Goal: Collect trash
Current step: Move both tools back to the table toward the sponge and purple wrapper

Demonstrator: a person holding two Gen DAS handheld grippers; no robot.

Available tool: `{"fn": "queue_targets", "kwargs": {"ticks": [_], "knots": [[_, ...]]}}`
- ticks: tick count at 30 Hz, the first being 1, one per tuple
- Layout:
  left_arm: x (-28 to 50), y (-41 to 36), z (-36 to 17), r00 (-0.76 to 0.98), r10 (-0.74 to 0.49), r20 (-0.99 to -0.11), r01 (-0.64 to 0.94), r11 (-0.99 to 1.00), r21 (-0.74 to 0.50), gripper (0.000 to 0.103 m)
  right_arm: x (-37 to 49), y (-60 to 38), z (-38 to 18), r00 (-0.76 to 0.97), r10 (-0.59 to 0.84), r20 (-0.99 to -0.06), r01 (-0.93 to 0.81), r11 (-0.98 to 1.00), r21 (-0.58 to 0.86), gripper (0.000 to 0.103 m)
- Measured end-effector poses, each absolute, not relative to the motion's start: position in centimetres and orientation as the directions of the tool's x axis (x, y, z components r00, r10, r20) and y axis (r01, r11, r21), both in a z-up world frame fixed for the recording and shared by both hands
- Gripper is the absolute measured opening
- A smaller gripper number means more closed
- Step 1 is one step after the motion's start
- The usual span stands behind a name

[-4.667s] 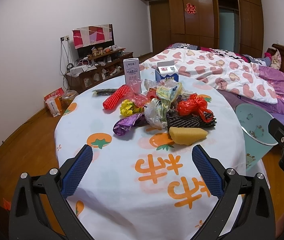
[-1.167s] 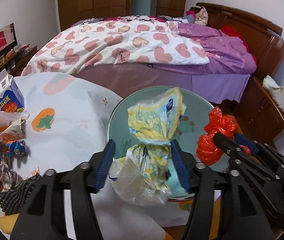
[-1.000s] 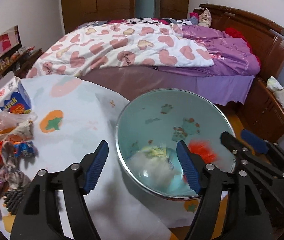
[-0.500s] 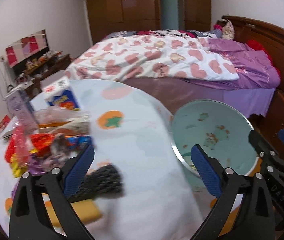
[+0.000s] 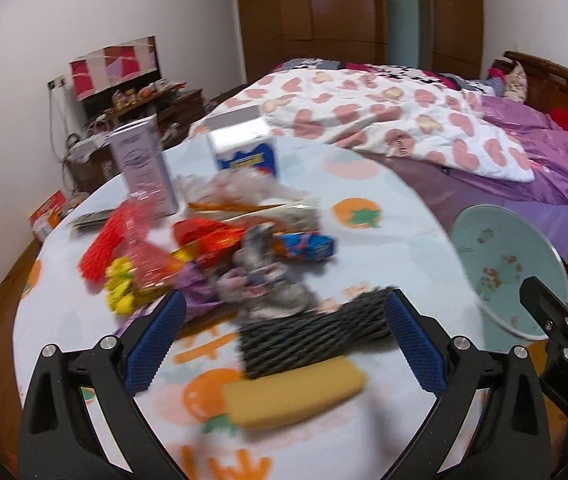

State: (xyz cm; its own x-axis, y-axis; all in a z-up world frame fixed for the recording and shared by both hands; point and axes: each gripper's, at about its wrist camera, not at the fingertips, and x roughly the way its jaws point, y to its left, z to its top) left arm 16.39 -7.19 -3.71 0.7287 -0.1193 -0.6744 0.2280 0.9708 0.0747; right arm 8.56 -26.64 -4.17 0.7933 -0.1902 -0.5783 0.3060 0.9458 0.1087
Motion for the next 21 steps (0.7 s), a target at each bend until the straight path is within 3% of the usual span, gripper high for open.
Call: {"fn": "queue_targets", "kwargs": {"ticks": [12,15,21], "knots": [[16.3,2.9,-5.3,0.718,-0.008,-0.695,0.061,0.997,0.051,0.097,10.4,-21.5,-5.7,0.782,-0.045,-0.622,0.178,0.972,0.153,0.092],[16.3,4.9,-5.9,0.713,0.030,-0.700,0.022,0.998,0.066,0.097,10.8,-20.4,-6.0,0.771,-0.006,-0.637,0.143,0.976,0.163,0.082],[15.8,7.6,-7.1,0.698,0.045,-0.714,-0.005,0.998,0.058,0.097,11.9,-18.3,-7.1,0.733,0.101,-0.673,0.079,0.970,0.231,0.082]]}}
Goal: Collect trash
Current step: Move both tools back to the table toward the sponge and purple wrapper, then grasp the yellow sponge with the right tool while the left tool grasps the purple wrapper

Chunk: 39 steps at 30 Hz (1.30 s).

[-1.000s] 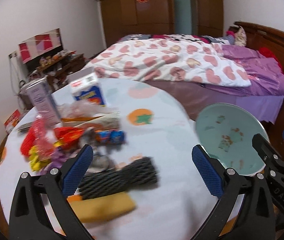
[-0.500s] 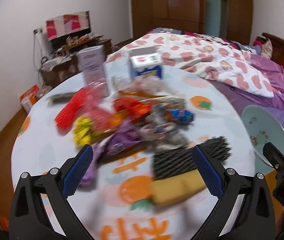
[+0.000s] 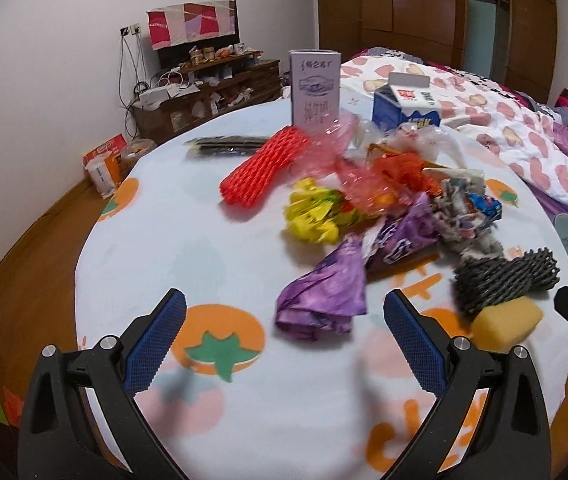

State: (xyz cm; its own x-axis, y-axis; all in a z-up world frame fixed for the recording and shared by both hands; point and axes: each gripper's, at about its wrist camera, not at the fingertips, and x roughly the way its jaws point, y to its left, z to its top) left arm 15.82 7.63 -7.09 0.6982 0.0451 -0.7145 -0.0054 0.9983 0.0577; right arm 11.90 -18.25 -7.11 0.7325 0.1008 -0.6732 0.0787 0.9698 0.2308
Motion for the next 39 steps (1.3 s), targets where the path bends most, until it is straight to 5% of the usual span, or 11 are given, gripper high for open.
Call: {"fn": "queue_targets", "kwargs": {"ticks": [7,10,13,20,22,30,39], "knots": [[15.7,7.9,-7.6,0.692,0.035,-0.721,0.001,0.999,0.049,0.097,13.5,-14.9,-8.4,0.683,0.178,-0.708,0.029,0.963,0.270,0.083],[15.8,8.0,-7.7,0.696,0.038,-0.717,0.004,0.998,0.056,0.097,14.0,-14.0,-8.9,0.656,0.235,-0.718,-0.013,0.954,0.300,0.071],[16.1,8.1,-7.7,0.699,0.041,-0.714,0.003,0.998,0.060,0.097,13.8,-13.6,-8.9,0.661,0.259,-0.704,-0.048,0.951,0.305,0.046],[17.9,7.4,-8.4,0.681,0.012,-0.732,0.020,0.999,0.035,0.096,13.1,-13.7,-8.1,0.674,0.314,-0.669,-0.090,0.933,0.348,0.024],[18.3,7.0,-8.7,0.675,0.006,-0.738,0.024,0.999,0.030,0.092,12.7,-13.8,-7.5,0.690,0.321,-0.649,-0.102,0.931,0.351,0.020],[19.2,5.9,-9.9,0.628,-0.050,-0.777,0.067,0.998,-0.011,0.044,11.0,-15.2,-5.5,0.757,0.290,-0.586,-0.099,0.937,0.335,0.019],[17.6,5.6,-8.7,0.671,-0.060,-0.739,0.097,0.995,0.007,0.034,10.4,-16.8,-5.3,0.775,0.262,-0.575,-0.052,0.934,0.355,0.019]]}}
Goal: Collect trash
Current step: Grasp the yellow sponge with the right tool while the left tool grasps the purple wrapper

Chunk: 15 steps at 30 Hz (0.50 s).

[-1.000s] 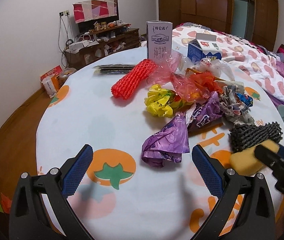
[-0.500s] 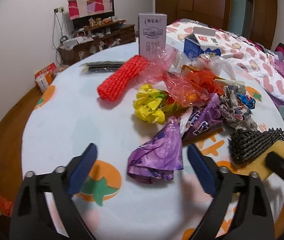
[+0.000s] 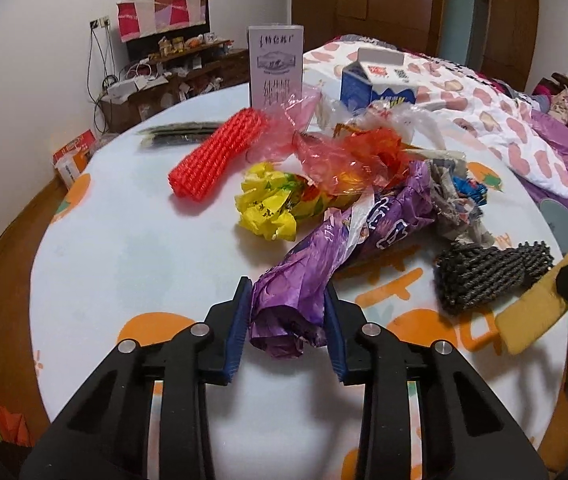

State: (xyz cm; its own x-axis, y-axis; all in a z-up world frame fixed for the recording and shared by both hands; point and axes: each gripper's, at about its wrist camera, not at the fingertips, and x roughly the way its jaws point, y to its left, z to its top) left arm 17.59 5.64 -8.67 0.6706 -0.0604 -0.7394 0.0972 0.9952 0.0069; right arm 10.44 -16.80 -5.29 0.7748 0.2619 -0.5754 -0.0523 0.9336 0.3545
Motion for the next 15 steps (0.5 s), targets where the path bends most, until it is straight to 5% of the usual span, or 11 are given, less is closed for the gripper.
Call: {"fn": "queue_targets", "kwargs": {"ticks": [15], "knots": [[14.2,2.4,-4.5,0.742,-0.113,-0.661,0.177,0.984,0.031,0.034,9.4,-20.9,-4.6,0.820,0.192,-0.540,0.022,0.931,0.365,0.019]]}}
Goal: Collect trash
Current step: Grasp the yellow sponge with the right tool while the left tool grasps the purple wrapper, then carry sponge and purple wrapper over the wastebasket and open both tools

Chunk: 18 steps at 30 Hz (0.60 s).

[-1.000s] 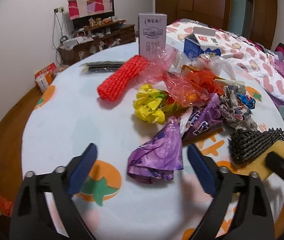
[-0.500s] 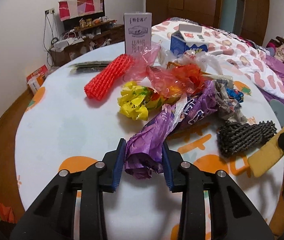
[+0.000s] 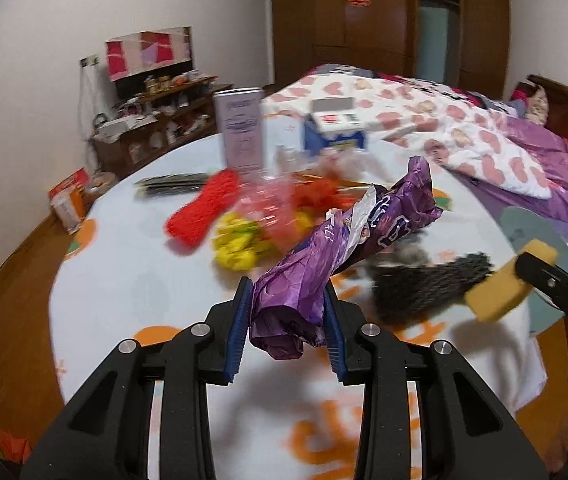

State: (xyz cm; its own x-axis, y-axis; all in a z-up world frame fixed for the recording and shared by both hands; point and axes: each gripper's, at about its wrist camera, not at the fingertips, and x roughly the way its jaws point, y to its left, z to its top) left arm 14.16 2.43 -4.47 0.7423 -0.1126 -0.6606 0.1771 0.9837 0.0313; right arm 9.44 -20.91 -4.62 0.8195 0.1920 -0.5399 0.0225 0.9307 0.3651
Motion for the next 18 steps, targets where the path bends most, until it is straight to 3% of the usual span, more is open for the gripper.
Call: {"fn": "queue_targets", "kwargs": {"ticks": [18], "knots": [[13.4,-8.6,-3.4,0.703,-0.297,-0.646,0.400,0.916,0.013,0.034,6.3,-31.7,-4.0,0.854,-0.076,-0.515,0.268,0.913,0.309,0.019]]}}
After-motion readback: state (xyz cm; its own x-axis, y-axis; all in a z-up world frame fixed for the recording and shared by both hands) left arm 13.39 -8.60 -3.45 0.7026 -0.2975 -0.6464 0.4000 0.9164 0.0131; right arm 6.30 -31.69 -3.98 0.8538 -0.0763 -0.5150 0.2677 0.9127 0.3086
